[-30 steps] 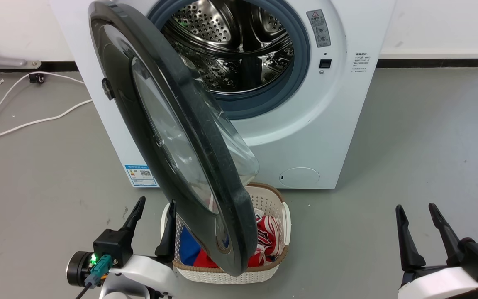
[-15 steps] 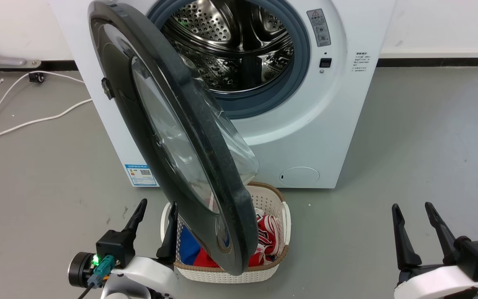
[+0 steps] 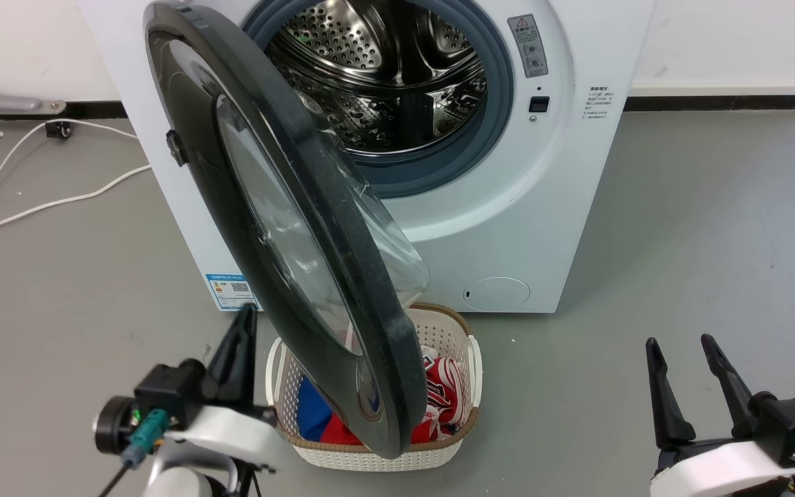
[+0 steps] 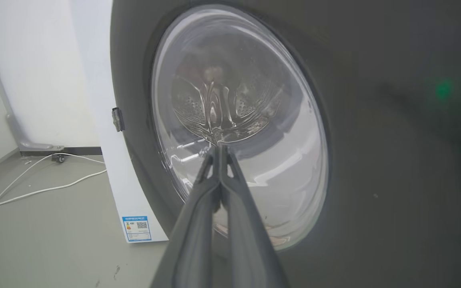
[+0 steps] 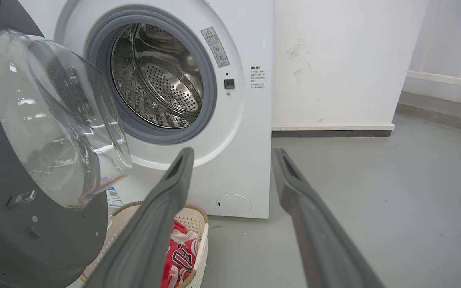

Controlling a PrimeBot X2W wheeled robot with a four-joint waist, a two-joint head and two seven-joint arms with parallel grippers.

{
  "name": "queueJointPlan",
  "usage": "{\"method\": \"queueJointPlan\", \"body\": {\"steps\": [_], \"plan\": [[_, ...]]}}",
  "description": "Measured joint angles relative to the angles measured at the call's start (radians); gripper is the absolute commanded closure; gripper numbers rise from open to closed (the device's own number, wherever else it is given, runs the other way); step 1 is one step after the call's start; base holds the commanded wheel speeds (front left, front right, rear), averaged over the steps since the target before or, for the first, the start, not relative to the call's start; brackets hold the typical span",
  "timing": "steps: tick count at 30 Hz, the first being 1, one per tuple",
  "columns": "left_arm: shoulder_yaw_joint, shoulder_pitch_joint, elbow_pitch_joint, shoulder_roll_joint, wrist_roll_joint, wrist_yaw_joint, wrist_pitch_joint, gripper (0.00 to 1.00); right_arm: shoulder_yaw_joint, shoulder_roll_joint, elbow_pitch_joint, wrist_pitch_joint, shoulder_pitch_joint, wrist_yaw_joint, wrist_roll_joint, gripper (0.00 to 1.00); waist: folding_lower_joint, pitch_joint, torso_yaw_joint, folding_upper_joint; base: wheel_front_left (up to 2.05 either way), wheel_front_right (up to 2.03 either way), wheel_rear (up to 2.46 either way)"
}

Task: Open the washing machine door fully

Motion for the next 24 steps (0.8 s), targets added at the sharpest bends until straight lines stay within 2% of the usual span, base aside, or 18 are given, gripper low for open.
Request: {"method": "queueJointPlan", "body": {"steps": [12,24], "plan": [[0.037,-0.099,-0.212,0.006,0.016,0.000,0.000,1.00,-0.003,0.005,0.001,0.000,0.000,0.000,-0.007,0.00,0.0000,-0.004,0.000,0.0000,0.00,0.00,0.00],[-0.060,-0.206,-0.560,-0.001,0.019,0.007,0.000,1.00,-0.012,0.008,0.002,0.000,0.011,0.000,-0.008,0.00,0.0000,-0.013,0.011,0.0000,0.00,0.00,0.00]]}}
